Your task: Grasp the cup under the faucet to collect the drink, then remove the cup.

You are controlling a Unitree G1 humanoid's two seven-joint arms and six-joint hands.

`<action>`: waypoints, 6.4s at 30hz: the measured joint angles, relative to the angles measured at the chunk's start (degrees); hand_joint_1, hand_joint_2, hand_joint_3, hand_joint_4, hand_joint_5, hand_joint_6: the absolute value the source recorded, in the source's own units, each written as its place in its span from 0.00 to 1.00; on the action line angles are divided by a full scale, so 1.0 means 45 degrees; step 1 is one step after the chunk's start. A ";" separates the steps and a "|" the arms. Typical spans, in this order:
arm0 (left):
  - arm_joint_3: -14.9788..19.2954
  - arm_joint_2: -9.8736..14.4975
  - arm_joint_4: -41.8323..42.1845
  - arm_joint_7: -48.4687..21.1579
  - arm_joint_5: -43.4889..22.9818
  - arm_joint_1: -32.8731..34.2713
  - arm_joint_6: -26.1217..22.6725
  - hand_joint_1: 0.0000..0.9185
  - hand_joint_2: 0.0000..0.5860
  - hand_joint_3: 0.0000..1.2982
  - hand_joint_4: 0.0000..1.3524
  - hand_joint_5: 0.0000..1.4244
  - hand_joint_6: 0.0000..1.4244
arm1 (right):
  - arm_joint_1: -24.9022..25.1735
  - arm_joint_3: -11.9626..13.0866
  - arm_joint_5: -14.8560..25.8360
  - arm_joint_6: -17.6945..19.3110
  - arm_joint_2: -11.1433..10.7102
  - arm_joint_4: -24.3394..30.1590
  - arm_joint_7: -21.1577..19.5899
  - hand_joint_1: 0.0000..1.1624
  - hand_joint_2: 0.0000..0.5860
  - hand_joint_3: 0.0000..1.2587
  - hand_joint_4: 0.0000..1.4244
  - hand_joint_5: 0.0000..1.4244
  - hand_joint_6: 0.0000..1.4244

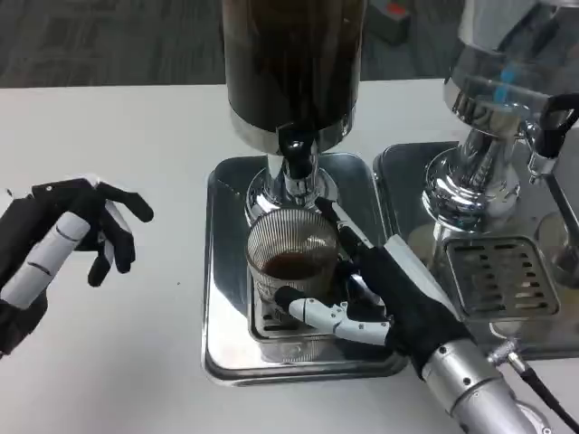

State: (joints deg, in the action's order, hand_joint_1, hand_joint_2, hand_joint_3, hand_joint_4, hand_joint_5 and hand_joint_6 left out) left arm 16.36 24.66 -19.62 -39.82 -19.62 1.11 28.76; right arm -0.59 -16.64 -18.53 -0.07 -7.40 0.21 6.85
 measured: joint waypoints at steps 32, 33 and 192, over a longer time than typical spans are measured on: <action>0.0003 0.0800 -0.0801 -0.0613 0.0020 0.0009 -0.0048 0.10 0.32 0.57 0.74 0.73 0.91 | 0.1075 -0.0379 -0.0269 0.2391 0.0512 -0.2941 -0.1392 0.57 0.36 0.00 0.00 0.07 0.17; 0.0003 0.0801 -0.0813 -0.0614 0.0020 0.0010 -0.0048 0.10 0.32 0.57 0.74 0.73 0.91 | 0.1075 -0.0391 -0.0310 0.2391 0.0513 -0.2947 -0.1438 0.57 0.36 0.00 0.00 0.07 0.17; -0.0935 0.1168 -0.2080 -0.0392 0.2017 0.0404 0.4564 0.00 0.22 0.40 0.41 0.42 0.66 | -0.3349 0.0502 -0.4079 0.4933 0.1001 -0.0565 -0.9351 0.75 0.33 0.43 0.41 0.57 0.83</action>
State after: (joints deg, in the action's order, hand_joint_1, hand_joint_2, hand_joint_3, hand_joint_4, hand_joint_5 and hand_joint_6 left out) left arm 12.16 29.91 -28.98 -41.58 -10.54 2.93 49.29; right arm -15.66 -14.38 -36.88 22.13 -2.89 -2.33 -35.23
